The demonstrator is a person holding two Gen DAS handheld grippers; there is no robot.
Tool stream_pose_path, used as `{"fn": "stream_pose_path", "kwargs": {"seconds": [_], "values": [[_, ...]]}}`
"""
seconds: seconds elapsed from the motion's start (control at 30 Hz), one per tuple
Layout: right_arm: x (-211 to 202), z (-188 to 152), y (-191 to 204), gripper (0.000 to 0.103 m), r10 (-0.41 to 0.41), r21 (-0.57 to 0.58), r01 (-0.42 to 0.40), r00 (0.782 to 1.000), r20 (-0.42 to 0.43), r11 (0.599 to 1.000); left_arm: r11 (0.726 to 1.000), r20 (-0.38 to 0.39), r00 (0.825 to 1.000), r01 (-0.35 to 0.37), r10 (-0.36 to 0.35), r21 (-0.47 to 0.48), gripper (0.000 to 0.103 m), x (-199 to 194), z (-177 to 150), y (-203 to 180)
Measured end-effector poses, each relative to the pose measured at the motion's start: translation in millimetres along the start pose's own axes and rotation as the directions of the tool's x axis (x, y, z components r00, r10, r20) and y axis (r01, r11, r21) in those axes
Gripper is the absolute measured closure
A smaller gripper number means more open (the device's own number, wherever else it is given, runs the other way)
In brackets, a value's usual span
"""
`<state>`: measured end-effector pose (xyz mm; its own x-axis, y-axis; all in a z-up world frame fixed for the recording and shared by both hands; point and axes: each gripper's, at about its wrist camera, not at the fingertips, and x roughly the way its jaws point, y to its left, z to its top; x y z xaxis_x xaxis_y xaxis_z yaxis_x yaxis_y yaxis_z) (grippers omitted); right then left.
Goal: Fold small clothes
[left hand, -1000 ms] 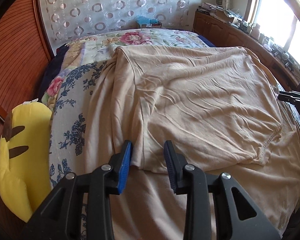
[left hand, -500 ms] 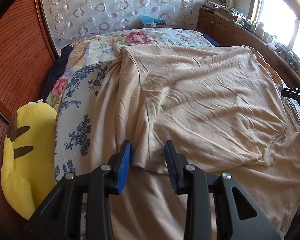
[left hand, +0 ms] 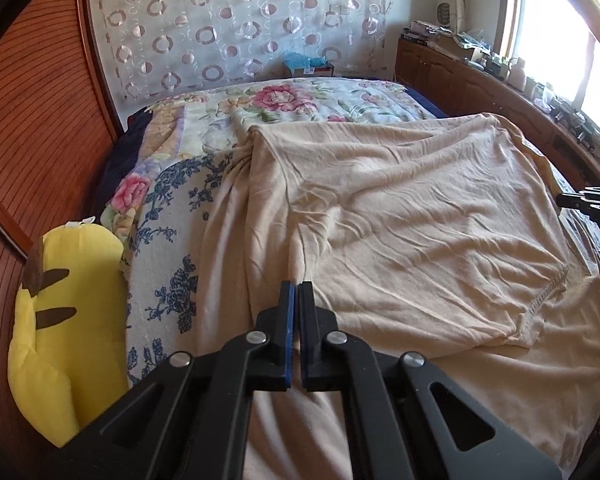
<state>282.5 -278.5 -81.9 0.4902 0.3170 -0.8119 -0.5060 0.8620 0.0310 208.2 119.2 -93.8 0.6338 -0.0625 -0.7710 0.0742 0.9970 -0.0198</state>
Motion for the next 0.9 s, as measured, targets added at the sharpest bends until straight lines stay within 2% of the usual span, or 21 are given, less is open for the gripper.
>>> {"fn": "stream_pose_path", "kwargs": {"seconds": [0.23,0.5,0.9], "values": [[-27,6,-4,0.103,0.004,0.020,-0.006,0.995,0.100,1.000,0.999,0.095,0.995,0.025,-0.022,-0.031,0.103,-26,6,1],[-53,10,1,0.103,0.001,0.007,-0.002,0.990,0.143,1.000,0.998,0.165,0.986,0.030,-0.021,-0.051,0.103,-51,8,4],[-114,-7,3,0.103,0.003,0.014,-0.007,0.974,0.228,1.000,0.999,0.247,0.969,0.031,-0.019,-0.043,0.103,-105,-7,-6]]}}
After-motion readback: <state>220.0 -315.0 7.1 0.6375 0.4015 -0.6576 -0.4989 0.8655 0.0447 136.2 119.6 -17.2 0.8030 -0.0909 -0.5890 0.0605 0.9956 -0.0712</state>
